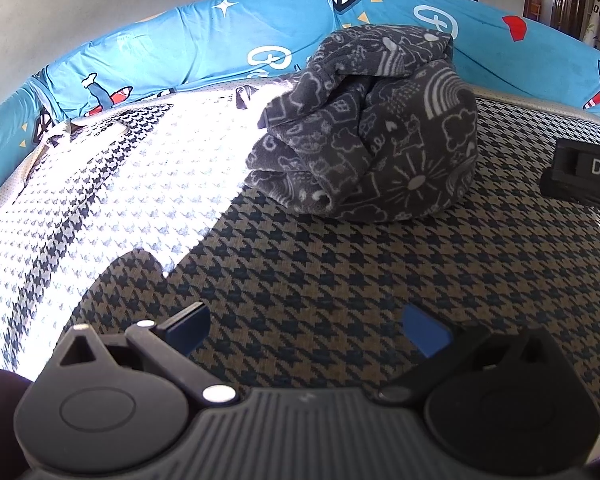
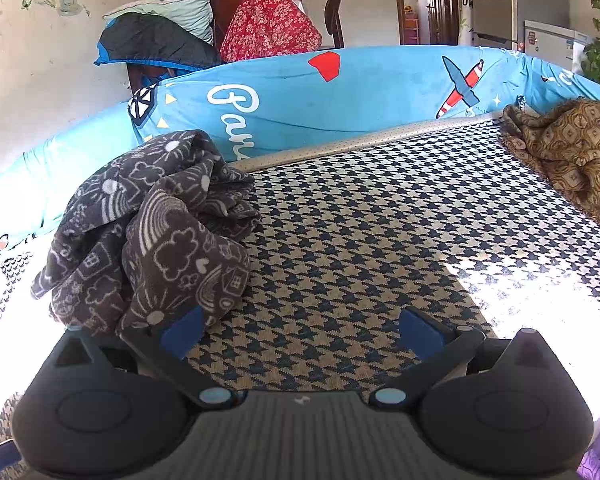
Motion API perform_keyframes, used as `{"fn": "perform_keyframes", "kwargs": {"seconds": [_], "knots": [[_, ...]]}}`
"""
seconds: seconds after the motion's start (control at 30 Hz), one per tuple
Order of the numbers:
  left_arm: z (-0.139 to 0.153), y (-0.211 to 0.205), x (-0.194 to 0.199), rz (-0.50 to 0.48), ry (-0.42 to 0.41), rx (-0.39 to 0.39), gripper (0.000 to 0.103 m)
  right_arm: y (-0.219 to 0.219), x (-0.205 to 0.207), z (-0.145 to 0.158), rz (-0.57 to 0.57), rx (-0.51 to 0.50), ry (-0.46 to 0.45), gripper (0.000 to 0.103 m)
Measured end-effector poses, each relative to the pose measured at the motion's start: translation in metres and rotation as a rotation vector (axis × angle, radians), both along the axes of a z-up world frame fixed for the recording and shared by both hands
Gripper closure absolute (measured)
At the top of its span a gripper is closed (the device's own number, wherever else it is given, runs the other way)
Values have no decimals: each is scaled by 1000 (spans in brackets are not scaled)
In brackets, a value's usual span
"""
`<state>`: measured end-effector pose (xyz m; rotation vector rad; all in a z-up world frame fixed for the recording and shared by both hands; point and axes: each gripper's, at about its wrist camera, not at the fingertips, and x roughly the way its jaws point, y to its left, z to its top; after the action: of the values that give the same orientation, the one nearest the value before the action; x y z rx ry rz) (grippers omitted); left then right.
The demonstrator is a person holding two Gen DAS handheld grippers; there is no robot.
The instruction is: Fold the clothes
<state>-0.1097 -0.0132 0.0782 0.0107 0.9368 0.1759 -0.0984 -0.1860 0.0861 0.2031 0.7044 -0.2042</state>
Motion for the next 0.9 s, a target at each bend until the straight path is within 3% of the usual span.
{"fn": "perform_keyframes", "kwargs": {"seconds": [0.9], "knots": [[10,-4,-18,-5,-9,7,0,3,3,-12,34,-41,72,0]]}}
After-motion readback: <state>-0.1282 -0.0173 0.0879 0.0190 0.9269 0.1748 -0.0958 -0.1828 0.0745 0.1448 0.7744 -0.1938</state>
